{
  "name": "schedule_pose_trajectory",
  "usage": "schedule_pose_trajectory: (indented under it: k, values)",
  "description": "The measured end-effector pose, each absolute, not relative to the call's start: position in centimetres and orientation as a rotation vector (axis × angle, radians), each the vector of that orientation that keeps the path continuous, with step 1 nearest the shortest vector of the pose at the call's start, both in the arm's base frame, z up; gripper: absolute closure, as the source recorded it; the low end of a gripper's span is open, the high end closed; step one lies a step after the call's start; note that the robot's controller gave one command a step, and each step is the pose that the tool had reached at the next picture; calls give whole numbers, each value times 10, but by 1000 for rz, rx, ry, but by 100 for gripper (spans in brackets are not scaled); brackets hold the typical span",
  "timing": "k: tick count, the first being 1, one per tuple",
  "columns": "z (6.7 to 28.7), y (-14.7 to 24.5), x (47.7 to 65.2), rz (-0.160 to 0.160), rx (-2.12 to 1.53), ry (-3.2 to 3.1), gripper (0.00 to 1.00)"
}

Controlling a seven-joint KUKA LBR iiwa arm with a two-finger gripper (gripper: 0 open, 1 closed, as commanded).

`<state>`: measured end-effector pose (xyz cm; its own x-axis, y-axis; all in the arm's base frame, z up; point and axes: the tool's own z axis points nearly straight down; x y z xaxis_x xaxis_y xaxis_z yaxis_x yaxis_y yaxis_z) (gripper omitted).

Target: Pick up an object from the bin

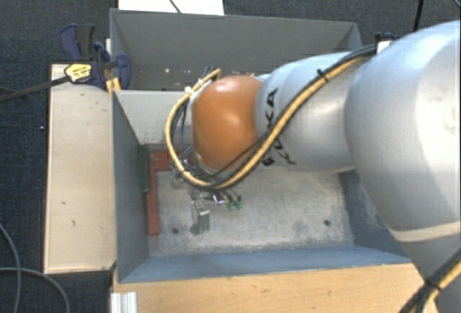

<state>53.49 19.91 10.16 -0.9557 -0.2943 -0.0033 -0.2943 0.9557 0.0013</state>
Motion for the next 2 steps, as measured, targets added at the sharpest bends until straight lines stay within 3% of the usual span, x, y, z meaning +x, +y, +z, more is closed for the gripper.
schedule_pose_trajectory:
  k: [1,2]
  values:
    - [132,177,535,1,-482,3105,0]
    - [147,169,554,2,-275,3125,0]
